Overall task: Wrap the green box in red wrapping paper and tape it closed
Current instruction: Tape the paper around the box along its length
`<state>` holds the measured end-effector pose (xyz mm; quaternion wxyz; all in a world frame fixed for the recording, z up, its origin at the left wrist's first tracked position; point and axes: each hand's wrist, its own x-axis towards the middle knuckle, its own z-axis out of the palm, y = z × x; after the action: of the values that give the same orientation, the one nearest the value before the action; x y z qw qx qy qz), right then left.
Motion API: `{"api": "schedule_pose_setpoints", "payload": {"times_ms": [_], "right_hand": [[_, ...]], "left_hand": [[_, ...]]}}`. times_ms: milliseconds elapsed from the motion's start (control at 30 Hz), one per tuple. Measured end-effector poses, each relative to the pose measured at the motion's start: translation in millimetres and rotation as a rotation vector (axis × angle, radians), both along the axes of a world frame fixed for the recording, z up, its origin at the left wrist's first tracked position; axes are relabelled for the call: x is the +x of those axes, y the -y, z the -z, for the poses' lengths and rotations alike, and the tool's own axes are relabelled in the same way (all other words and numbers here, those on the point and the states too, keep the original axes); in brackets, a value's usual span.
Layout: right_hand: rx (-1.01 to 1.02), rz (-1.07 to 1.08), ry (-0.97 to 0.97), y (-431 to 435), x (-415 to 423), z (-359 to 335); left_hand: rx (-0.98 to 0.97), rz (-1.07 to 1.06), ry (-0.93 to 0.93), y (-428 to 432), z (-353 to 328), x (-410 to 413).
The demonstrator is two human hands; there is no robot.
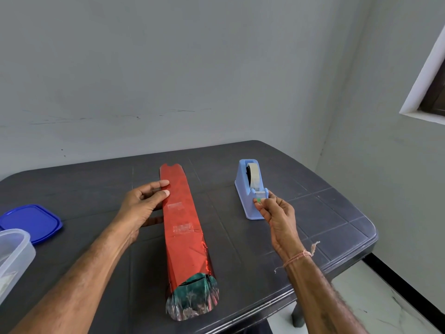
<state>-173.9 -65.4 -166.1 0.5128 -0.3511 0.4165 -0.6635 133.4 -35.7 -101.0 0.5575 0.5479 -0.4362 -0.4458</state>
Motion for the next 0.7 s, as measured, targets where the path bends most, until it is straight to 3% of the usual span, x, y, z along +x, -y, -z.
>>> {"api": "schedule_pose_setpoints", "payload": {"times_ms": [533,700], "right_hand": [[-0.016,-0.028,0.05,0.7,-4.3,10.9],[0.08,-0.029,0.082,2.5,-7.5,20.4]], "left_hand": [[0.007,0.003,-0.008,-0.5,0.2,0.7],[-0.002,0.0,-0.006,-0.5,-0.1,0.9]]}}
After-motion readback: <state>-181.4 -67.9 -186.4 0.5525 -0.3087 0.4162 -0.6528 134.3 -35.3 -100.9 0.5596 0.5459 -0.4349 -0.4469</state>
